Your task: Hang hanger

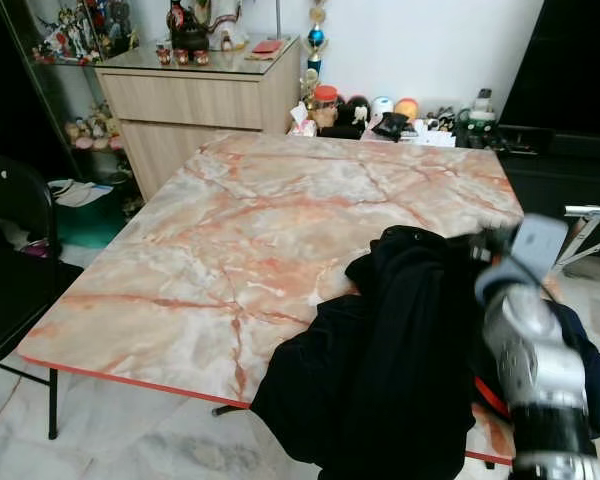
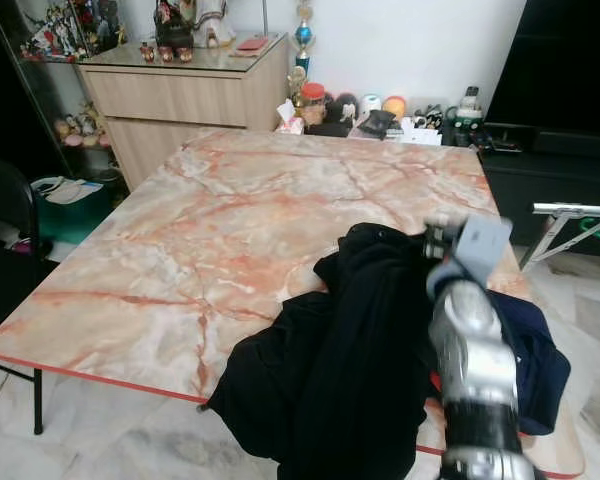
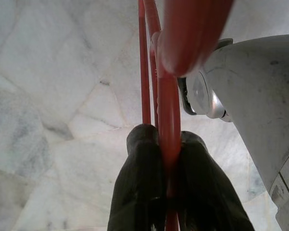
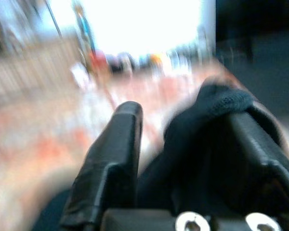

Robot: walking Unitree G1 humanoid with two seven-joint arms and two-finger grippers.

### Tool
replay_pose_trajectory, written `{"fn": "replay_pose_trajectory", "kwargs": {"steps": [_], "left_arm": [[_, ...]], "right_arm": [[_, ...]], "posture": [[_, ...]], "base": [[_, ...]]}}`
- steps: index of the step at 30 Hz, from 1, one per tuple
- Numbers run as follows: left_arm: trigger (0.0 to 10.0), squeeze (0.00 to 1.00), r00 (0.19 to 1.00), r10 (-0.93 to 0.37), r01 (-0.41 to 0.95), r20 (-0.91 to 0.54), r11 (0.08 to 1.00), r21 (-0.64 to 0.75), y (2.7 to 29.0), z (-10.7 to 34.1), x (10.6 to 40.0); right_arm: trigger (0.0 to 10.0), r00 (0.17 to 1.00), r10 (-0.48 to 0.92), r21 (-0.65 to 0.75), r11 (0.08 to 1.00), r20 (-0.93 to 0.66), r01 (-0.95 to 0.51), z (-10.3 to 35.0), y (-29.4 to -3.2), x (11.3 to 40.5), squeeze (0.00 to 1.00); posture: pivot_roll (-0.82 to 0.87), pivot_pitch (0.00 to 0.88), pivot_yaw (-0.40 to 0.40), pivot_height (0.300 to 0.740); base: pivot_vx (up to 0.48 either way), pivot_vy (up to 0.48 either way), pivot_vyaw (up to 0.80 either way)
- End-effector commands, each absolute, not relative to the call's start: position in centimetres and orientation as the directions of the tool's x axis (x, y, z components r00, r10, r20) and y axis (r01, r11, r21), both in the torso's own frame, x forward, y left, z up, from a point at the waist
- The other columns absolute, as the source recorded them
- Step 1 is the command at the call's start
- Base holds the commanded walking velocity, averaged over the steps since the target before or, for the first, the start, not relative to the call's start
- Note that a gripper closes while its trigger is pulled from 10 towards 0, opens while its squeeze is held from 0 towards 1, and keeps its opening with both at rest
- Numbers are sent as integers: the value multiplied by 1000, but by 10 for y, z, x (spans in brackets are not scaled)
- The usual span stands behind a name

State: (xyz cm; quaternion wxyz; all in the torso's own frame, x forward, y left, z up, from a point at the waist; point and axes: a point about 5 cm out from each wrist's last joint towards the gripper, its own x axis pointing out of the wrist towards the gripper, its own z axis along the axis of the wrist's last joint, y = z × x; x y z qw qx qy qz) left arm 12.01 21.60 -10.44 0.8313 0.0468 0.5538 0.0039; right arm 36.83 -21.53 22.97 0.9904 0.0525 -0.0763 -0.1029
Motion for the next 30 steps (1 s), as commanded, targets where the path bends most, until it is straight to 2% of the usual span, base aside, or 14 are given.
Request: {"fn": "replay_pose_trajectory", "kwargs": {"steps": [1, 4, 6, 10, 13, 17, 18, 19, 20, 30], "left_arm": [[10000, 0, 378, -2, 66, -926, 997, 25, 195, -108, 119], [10000, 0, 366, -8, 70, -931, 997, 19, 193, -110, 114], [10000, 0, 362, -10, 73, -932, 997, 18, 191, -111, 112], [10000, 0, 340, -13, 90, -940, 996, 19, 188, -114, 102], [10000, 0, 333, -14, 96, -943, 995, 20, 186, -115, 98], [10000, 0, 334, -4, 102, -942, 994, 31, 186, -115, 97], [10000, 0, 334, -4, 102, -942, 994, 31, 186, -115, 97], [10000, 0, 334, 1, 101, -943, 994, 37, 185, -115, 96], [10000, 0, 331, 9, 100, -943, 994, 44, 184, -116, 95], [10000, 0, 347, 31, 92, -937, 993, 67, 192, -114, 99]], "right_arm": [[10000, 964, -226, 84, 973, 140, 216, 233, -217, 369, 1000], [10000, 973, -216, 26, 975, -82, 219, 191, -213, 362, 1000], [10000, 972, -209, 25, 977, -108, 213, 183, -211, 359, 1000], [10000, 953, -167, 23, 984, -252, 179, 144, -204, 332, 1000], [10000, 949, -189, 48, 977, -251, 208, 138, -206, 317, 1000], [10000, 972, -221, 72, 971, -83, 227, 159, -204, 309, 1000], [10000, 972, -221, 72, 971, -83, 227, 159, -204, 309, 1000], [10000, 975, -222, 41, 974, -8, 223, 167, -200, 305, 345], [10000, 971, -238, 74, 969, 15, 236, 168, -197, 301, 0], [10000, 968, -233, 163, 963, 97, 215, 185, -185, 296, 0]], "posture": [[-7, 32, -3, 740], [-2, 36, -6, 740], [0, 37, -6, 740], [-6, 46, -7, 740], [-7, 45, -6, 740], [-10, 40, -7, 740], [-10, 40, -7, 740], [-8, 33, -7, 740], [1, 22, -8, 740], [8, 0, -10, 740]], "base": [[0, 0, 0], [0, 0, 0], [0, 0, 0], [0, 0, 0], [0, 0, 0], [0, 0, 0], [0, 0, 0], [0, 0, 0], [0, 0, 0], [0, 0, 0]]}}
